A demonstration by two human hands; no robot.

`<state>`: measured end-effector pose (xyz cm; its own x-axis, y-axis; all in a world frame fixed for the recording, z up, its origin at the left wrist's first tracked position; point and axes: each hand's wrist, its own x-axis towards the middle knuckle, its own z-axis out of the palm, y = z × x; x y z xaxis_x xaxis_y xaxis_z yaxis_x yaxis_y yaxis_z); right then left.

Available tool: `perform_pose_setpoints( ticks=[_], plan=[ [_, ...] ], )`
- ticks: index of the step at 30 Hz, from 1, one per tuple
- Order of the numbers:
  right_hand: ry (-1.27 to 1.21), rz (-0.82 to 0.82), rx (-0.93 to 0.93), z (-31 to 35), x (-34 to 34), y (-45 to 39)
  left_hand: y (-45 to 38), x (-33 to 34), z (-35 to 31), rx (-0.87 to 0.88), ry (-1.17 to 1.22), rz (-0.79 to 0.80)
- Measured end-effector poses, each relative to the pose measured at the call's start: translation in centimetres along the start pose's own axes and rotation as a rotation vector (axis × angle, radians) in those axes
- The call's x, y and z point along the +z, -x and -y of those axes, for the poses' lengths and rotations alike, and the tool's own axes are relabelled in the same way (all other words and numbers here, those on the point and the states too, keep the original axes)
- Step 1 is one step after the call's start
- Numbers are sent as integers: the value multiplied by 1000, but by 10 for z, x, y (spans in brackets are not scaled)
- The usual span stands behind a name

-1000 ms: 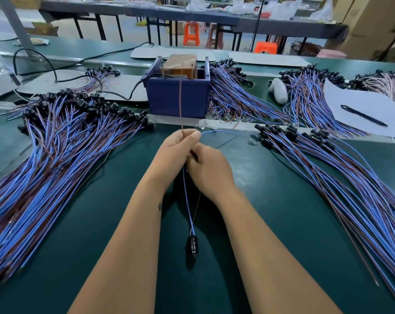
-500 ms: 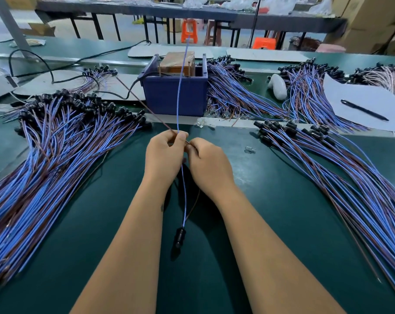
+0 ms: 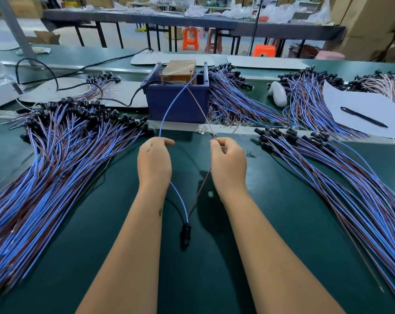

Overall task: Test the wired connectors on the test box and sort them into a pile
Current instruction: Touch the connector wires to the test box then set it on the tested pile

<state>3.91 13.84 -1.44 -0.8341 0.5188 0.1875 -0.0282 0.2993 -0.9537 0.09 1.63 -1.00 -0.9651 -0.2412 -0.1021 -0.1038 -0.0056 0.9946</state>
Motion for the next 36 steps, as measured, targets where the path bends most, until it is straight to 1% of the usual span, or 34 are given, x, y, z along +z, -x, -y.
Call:
perform_pose_setpoints(
  ticks=[2,6,14,28,36],
  plan=[
    [-86,-3,36,2,-2,-1,-1,-1,-2,-33,70,-13],
    [-217,4,98,5,-5,1,1,-3,0,17,53,-1],
    [-348,-16,100,8,-8,1,2,-3,1,49,57,16],
    [-393,-23,114,8,-7,0,2,-2,1,71,32,-28],
    [-336,-11,95,4,-5,-1,0,-4,1,71,61,-39]
  ],
)
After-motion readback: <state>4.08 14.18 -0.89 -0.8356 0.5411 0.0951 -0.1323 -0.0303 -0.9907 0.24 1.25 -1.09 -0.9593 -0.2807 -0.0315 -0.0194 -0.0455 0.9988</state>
